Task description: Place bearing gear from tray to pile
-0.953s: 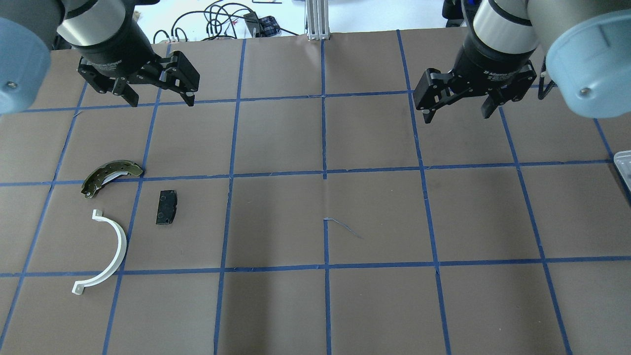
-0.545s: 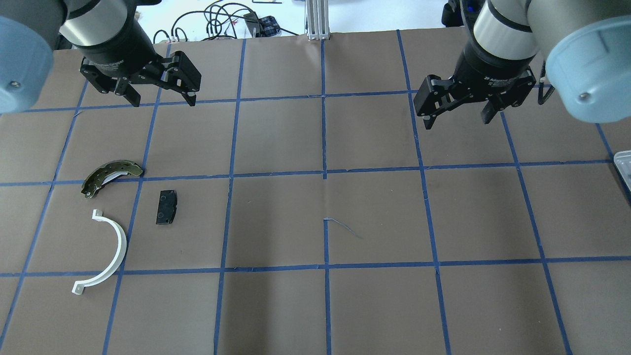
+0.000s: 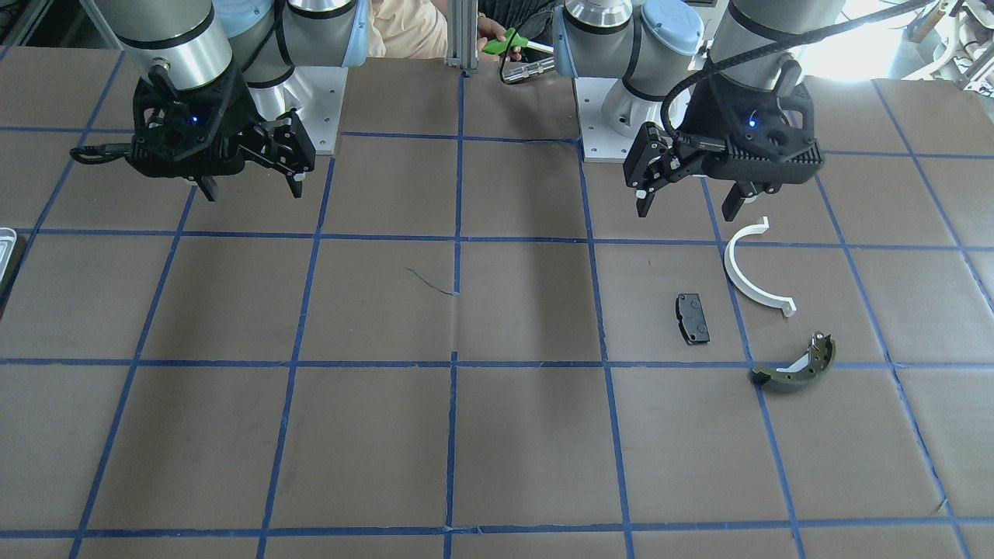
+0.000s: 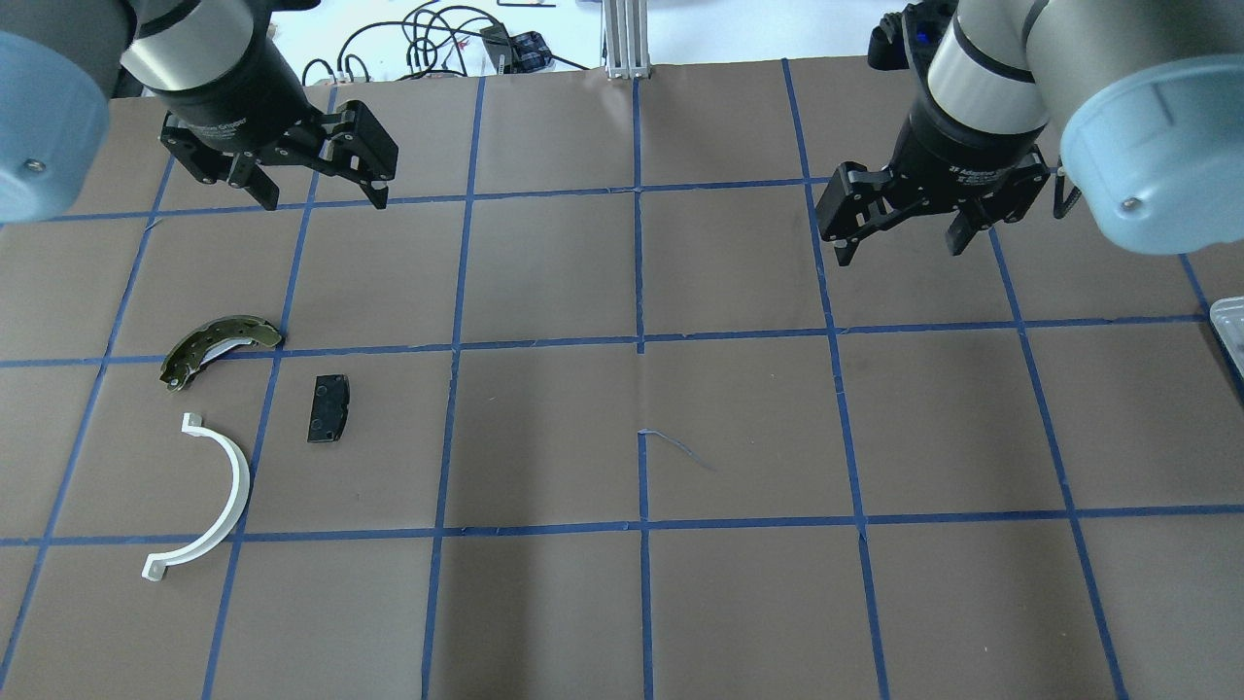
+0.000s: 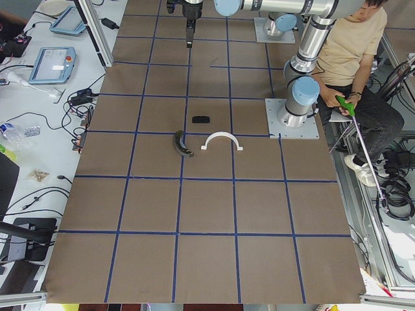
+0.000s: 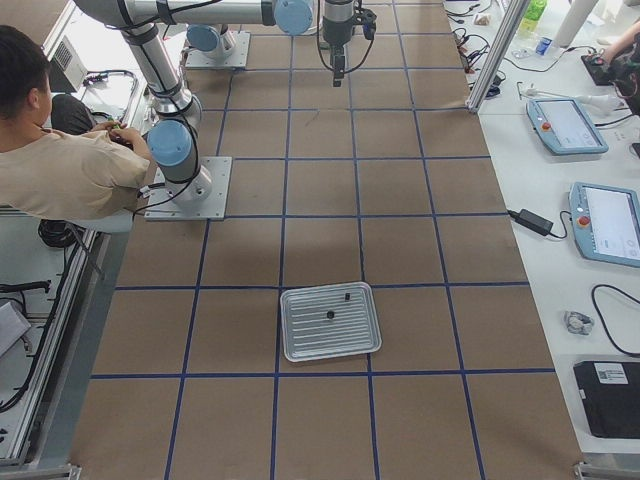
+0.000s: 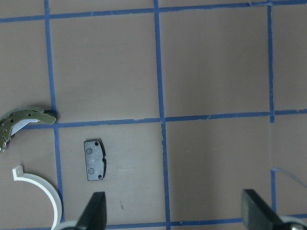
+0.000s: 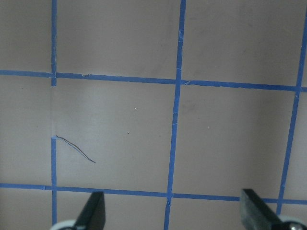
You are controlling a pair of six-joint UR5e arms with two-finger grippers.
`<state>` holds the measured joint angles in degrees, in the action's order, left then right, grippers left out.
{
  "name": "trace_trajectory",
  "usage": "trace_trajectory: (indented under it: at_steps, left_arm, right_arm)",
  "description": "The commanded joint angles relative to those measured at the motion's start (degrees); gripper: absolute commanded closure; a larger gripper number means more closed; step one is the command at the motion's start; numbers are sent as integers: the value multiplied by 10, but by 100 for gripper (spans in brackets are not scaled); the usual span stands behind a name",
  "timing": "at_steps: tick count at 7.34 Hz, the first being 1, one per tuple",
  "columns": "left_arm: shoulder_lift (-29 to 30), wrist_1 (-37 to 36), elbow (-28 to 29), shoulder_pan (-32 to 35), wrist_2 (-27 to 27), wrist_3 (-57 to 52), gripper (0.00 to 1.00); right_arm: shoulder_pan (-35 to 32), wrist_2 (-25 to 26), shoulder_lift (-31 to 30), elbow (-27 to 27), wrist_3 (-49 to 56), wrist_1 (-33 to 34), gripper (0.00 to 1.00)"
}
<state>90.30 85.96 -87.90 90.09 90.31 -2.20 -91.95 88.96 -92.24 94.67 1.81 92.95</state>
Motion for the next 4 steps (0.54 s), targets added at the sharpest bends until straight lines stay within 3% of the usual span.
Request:
trace_trajectory:
  at_steps: [1, 4]
  left_arm:
    - [0, 0, -1, 0, 0, 0, 0]
    - [0, 0, -1, 1, 1, 0, 0]
  right_arm:
    - [4, 0, 0, 14, 26, 36, 0]
    - [13, -4, 0, 15, 27, 32, 0]
